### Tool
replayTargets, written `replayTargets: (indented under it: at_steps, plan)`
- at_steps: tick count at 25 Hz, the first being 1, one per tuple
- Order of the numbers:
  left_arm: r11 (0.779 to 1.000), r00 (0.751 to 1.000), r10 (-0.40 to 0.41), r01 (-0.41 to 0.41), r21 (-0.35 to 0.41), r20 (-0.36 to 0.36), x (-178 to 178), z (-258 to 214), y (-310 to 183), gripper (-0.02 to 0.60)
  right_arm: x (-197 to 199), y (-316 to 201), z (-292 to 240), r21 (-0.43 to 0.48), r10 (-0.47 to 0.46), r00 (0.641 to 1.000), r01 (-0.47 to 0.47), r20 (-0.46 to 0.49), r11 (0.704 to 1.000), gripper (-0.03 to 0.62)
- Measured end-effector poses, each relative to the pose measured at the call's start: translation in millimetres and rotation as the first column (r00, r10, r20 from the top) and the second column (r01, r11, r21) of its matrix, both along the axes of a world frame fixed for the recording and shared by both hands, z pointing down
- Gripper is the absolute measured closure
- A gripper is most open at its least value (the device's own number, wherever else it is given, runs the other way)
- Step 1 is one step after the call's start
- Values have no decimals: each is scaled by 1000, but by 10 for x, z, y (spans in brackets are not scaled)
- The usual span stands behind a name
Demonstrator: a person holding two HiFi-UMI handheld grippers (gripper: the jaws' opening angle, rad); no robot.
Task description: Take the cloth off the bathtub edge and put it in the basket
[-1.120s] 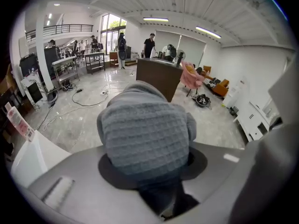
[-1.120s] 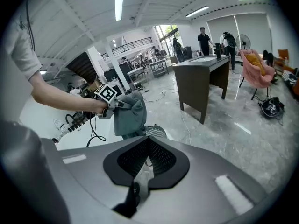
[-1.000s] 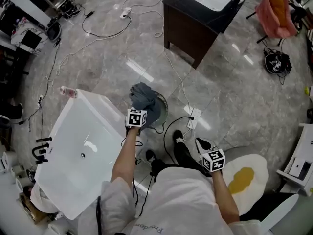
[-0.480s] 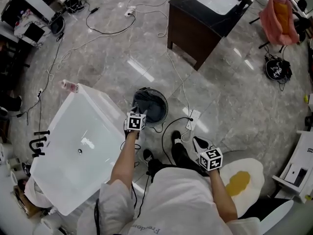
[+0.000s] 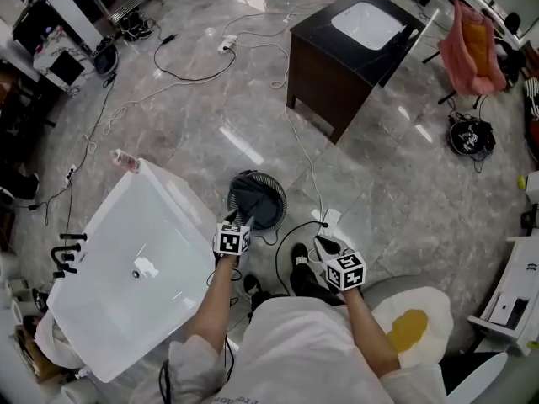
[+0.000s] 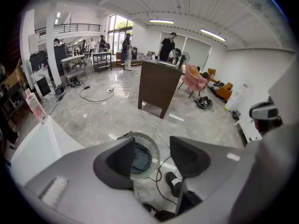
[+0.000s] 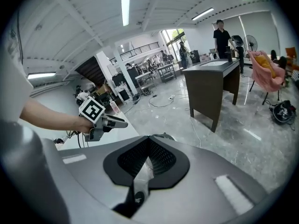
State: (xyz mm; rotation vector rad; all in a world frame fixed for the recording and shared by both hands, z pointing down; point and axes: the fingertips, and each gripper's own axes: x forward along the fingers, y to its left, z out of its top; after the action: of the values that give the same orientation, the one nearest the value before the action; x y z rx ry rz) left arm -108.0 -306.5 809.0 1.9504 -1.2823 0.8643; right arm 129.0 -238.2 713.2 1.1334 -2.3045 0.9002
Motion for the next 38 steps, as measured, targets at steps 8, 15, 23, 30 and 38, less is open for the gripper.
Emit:
replayTargets:
  at_steps: [8, 15, 23, 30, 38]
  plan:
    - [998, 998, -31, 34, 56, -54, 78, -450, 303, 296, -456, -207, -103, 26, -91, 996, 90, 22, 996, 593]
    - [989, 988, -88, 102, 104, -126, 91, -754, 423, 296, -868, -324, -123, 32, -171, 985, 170, 36, 985, 592]
    - [975, 978, -132, 158, 154, -164, 83, -978, 547, 296, -1243, -415, -106, 38, -268, 963, 266, 31, 963, 592]
    - [962, 967, -173, 207, 178, -189, 3, -1024, 508, 321, -1287, -443, -78, 36, -283, 959, 282, 18, 959, 592]
    - [952, 960, -200, 238, 192, -195, 62, -1072, 458, 449, -1083, -479, -117, 40, -247, 969, 246, 21, 968, 592]
